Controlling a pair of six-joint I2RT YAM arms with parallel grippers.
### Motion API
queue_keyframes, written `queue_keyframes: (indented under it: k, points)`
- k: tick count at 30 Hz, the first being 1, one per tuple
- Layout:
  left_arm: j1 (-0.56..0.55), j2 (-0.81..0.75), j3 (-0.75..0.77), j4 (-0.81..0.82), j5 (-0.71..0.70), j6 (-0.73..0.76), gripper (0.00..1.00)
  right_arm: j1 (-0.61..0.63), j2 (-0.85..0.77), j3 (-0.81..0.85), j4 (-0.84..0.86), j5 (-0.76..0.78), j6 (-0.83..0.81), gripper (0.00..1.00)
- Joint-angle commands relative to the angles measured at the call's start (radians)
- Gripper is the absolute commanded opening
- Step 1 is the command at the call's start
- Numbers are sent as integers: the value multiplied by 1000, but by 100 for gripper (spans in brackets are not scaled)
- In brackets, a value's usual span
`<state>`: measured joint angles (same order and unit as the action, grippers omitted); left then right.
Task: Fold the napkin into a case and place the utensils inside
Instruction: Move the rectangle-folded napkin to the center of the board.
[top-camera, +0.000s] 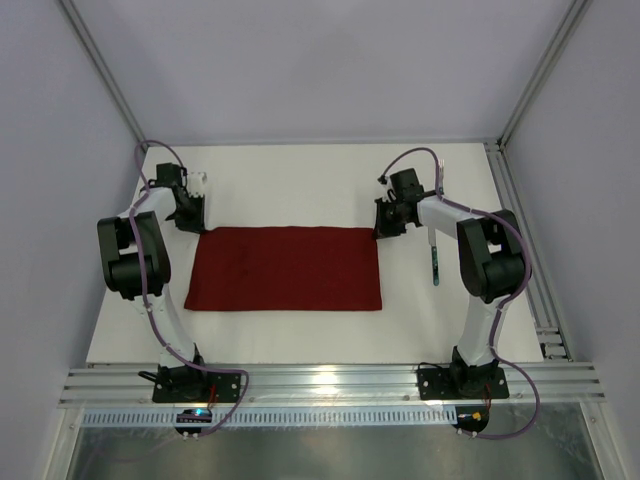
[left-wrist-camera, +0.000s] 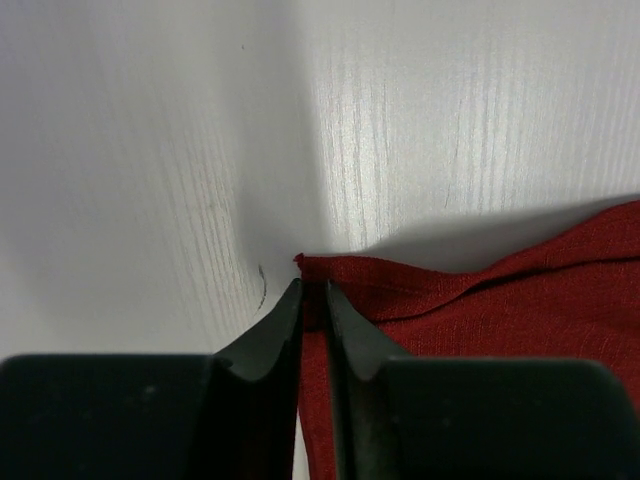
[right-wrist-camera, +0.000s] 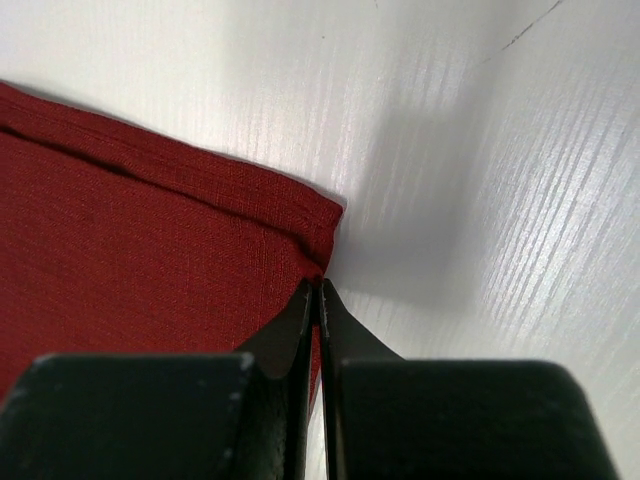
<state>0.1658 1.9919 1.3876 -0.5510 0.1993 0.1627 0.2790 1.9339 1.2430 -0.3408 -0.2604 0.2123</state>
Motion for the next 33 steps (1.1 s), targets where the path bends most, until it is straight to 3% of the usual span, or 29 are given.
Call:
queue_keyframes:
  k: [1,3,12,24,33]
  points:
    - [6,-47,-12,2,18,-8,10,-4,-84,23,-4,0,-21,4]
    - [6,-56,-22,11,25,-9,0,-4,-101,16,0,-3,-19,4]
    - [5,-146,-56,13,45,-17,0,-4,-128,15,-3,-17,-19,4]
    - [-3,-220,-91,-66,198,26,0,-4,-147,0,-23,-13,-36,4]
    - [-12,-203,-140,74,-38,14,0,-6,-121,-10,16,-33,-16,4]
